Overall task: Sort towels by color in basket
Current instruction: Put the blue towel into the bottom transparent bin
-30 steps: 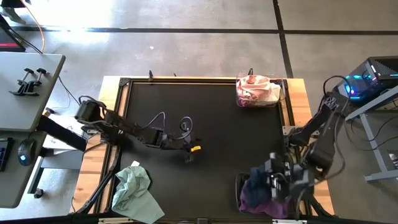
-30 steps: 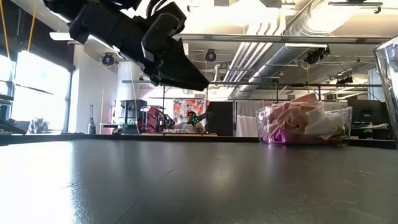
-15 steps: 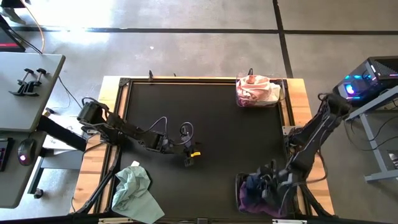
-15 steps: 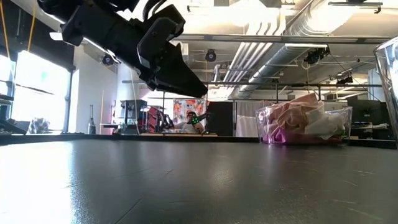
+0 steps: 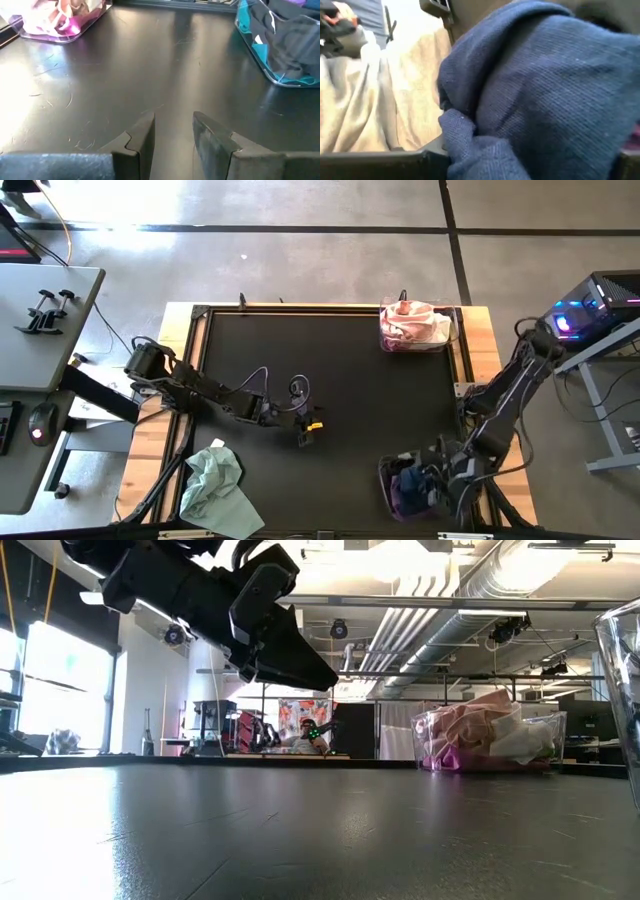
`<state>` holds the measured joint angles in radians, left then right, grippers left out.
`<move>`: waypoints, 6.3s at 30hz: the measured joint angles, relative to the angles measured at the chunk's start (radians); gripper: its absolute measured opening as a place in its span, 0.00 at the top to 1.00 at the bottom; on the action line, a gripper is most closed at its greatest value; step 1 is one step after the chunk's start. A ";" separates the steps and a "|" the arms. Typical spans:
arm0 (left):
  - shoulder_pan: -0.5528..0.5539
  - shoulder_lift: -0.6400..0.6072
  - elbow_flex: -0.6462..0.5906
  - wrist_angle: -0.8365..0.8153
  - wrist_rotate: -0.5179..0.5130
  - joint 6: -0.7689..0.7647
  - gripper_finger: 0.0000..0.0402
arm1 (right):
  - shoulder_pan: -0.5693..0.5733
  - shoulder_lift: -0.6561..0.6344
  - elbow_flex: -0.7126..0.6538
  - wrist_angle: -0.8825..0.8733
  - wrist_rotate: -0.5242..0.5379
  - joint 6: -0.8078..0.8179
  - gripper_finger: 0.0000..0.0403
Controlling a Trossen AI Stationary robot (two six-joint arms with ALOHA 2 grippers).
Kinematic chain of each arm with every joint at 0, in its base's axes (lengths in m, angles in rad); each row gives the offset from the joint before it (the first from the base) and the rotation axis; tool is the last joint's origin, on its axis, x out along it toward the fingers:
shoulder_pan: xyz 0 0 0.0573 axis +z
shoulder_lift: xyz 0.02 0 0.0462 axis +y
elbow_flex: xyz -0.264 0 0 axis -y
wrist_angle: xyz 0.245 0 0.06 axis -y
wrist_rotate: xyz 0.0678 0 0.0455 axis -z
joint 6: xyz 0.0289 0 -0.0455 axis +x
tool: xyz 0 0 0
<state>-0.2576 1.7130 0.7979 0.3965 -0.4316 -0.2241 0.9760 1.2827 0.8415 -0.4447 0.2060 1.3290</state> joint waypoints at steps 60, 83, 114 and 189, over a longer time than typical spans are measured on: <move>-0.076 0.182 0.471 0.099 0.143 0.548 0.75 | -0.138 0.301 0.413 -0.696 -0.096 -0.195 0.48; -0.023 0.561 0.830 0.220 0.398 0.527 0.70 | 0.003 0.267 0.311 -0.495 0.254 -0.140 0.48; -0.022 0.679 0.991 -0.011 0.490 0.497 0.96 | 0.065 0.057 0.310 -0.637 -0.176 0.297 0.48; -0.062 0.439 0.991 -0.561 0.207 0.522 0.71 | -0.053 0.281 0.028 -0.142 -0.020 -0.097 0.76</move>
<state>-0.3198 2.1516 1.7885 -0.1640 -0.2248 0.2974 0.9227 1.5634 0.8699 -0.5872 0.1857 1.2317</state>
